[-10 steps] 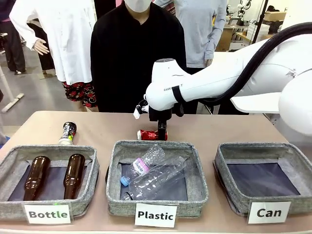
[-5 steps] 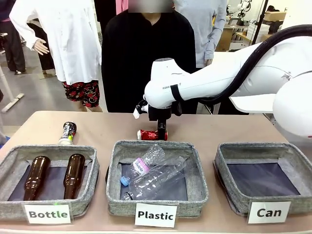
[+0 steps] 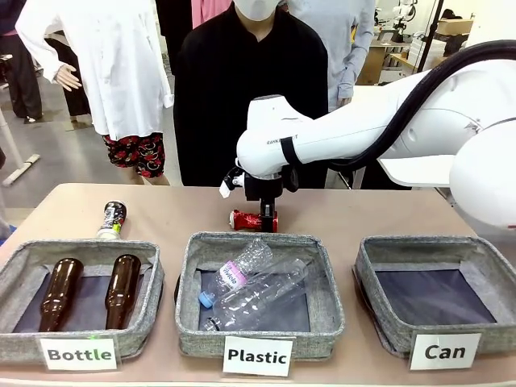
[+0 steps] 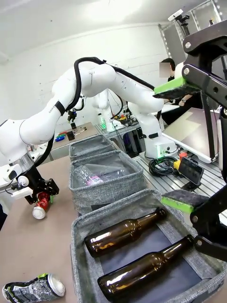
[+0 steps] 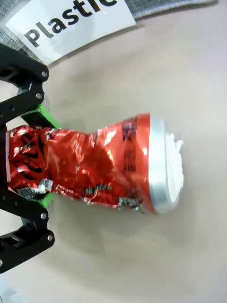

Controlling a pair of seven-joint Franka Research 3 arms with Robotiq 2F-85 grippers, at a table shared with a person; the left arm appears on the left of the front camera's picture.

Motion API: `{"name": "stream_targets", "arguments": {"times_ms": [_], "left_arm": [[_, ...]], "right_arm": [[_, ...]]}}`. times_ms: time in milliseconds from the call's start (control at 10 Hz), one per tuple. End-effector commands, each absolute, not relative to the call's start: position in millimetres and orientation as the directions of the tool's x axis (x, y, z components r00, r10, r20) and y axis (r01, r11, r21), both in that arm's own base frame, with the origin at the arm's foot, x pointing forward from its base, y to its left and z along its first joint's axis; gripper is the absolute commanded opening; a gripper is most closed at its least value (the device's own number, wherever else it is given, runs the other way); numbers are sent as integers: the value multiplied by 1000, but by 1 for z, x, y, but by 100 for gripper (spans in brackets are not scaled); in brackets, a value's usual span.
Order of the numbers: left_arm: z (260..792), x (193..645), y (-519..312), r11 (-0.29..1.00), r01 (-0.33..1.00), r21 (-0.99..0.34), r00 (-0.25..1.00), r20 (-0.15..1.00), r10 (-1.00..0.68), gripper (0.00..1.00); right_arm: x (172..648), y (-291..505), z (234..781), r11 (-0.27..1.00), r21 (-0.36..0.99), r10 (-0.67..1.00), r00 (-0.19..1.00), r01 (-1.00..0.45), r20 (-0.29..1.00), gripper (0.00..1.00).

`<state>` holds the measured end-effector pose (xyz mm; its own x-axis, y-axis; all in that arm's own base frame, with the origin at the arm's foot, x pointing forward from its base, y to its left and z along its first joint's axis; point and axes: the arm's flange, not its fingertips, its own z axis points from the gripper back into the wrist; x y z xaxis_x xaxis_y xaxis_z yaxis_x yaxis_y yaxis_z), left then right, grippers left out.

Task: Sort the can waste into the basket.
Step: Pick up the can waste from the table and place it in the right Fabric basket.

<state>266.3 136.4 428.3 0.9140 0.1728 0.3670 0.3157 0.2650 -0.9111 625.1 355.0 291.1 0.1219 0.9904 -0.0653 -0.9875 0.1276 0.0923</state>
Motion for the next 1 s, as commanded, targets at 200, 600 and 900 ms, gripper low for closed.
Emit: {"name": "stream_targets", "arguments": {"times_ms": [200, 600, 900], "left_arm": [[429, 263, 137, 256, 307, -917, 919, 355, 172, 100], [429, 263, 137, 256, 307, -917, 919, 355, 172, 100], [429, 263, 137, 256, 307, -917, 919, 355, 172, 100]], "right_arm": [[632, 353, 300, 120, 48, 990, 116, -992, -75, 0], [612, 339, 362, 118, 4, 991, 117, -993, -68, 0], [581, 285, 454, 176, 29, 984, 175, -984, -30, 0]]}}
